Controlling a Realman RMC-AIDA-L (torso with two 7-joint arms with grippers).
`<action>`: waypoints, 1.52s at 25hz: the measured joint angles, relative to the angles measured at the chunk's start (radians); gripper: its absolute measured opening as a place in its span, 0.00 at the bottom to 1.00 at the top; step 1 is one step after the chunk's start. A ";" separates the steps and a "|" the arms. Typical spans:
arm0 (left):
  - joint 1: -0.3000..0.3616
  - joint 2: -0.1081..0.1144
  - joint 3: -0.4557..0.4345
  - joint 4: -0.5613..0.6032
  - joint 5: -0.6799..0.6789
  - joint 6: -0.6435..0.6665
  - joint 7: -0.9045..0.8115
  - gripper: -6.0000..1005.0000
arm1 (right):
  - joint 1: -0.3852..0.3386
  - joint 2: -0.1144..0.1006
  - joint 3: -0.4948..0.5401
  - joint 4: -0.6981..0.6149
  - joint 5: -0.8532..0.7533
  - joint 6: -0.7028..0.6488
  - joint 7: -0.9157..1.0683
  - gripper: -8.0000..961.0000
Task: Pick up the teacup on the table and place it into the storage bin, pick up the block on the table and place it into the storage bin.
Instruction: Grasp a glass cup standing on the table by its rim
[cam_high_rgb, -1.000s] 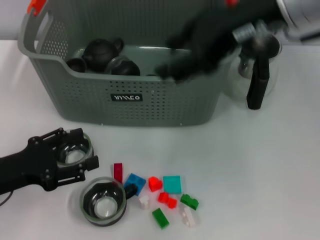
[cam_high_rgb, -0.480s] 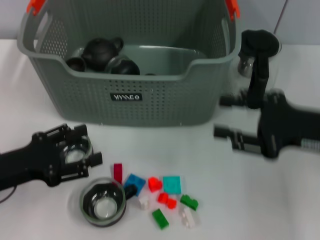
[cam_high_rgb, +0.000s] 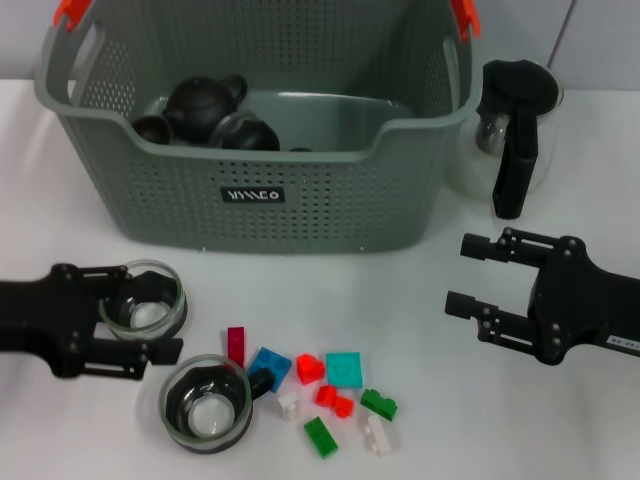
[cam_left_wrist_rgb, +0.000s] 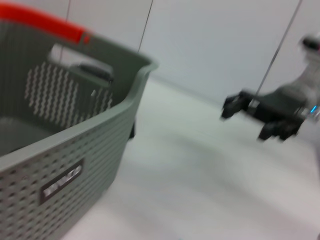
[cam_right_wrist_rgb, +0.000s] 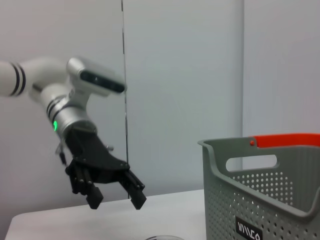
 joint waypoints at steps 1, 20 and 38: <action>-0.004 -0.004 0.025 -0.069 0.017 0.000 -0.051 0.84 | 0.000 0.000 0.000 0.000 0.000 0.001 0.001 0.67; -0.230 -0.081 0.377 -0.330 0.732 -0.302 -0.635 0.84 | 0.016 0.002 0.002 0.003 0.001 0.006 0.022 0.67; -0.241 -0.080 0.564 -0.108 0.787 -0.492 -0.751 0.80 | 0.022 0.002 0.000 0.015 0.001 -0.001 0.029 0.67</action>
